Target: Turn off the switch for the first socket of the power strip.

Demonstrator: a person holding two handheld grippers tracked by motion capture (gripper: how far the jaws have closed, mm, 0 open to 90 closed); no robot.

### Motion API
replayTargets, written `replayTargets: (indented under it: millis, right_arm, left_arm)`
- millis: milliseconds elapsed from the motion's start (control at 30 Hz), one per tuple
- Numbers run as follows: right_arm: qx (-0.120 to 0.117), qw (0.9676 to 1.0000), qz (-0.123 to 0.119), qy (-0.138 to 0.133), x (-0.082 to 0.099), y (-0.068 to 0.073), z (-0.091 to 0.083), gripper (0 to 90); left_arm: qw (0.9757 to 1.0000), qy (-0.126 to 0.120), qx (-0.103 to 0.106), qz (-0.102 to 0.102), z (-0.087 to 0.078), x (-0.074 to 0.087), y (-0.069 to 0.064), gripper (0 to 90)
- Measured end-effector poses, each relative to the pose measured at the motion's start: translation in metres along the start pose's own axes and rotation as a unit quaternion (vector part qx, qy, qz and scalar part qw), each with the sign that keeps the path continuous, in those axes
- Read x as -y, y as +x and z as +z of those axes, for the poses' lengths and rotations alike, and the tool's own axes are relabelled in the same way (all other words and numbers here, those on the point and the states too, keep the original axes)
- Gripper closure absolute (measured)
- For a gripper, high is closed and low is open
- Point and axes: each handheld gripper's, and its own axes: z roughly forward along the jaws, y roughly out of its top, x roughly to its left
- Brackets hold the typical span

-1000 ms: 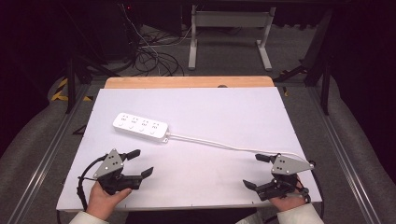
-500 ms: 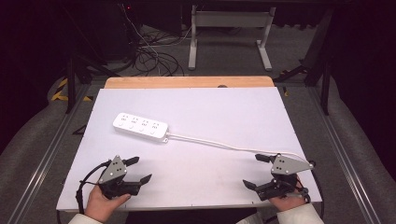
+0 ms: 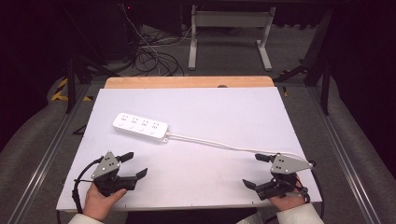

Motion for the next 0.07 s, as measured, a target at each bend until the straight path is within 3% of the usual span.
replayTargets:
  millis: [67]
  right_arm:
    - [0.000, 1.0000, 0.001, 0.000, 0.0001, -0.0003, 0.0001, 4.8]
  left_arm:
    - [0.9999, -0.003, -0.004, 0.009, -0.0003, 0.0004, -0.0010, 19.2]
